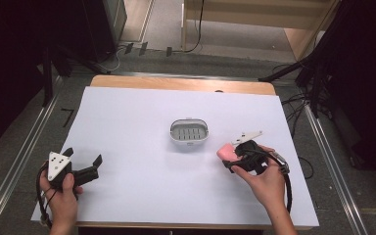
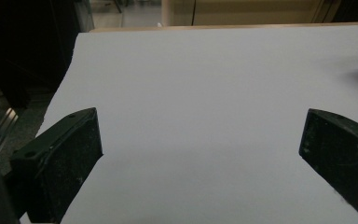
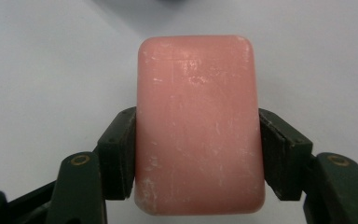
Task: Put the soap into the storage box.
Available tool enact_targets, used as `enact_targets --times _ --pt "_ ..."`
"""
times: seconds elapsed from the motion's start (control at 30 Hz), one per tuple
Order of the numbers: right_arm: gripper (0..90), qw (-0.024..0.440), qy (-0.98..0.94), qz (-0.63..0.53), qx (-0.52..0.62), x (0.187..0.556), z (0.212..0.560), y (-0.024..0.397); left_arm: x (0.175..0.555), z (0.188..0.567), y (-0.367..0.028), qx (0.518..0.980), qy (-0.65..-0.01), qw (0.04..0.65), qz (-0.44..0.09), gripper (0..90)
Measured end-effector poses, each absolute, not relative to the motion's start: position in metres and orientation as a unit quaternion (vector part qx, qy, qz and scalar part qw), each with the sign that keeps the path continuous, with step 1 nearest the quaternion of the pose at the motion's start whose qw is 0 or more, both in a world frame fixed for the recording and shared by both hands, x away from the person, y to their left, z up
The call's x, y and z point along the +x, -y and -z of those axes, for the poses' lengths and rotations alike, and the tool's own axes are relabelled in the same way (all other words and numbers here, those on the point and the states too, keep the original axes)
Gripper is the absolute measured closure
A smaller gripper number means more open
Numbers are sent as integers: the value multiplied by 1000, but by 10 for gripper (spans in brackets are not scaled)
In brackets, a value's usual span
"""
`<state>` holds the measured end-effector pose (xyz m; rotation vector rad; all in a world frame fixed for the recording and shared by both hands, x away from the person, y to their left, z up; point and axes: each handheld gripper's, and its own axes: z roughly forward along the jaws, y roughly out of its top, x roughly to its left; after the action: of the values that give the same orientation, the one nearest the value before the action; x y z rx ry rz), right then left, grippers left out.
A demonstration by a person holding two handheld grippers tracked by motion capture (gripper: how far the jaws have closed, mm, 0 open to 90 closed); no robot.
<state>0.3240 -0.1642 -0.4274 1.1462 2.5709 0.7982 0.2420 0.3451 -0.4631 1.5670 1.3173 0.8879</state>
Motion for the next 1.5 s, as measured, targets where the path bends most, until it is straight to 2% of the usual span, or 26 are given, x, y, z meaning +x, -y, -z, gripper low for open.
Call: enact_targets --times 0.53,1.5 --pt "385 111 -885 -289 347 340 412 154 242 463 -345 630 -531 439 -357 0" --pt "385 86 -913 -304 258 369 396 117 243 463 -344 636 -530 432 -356 0"
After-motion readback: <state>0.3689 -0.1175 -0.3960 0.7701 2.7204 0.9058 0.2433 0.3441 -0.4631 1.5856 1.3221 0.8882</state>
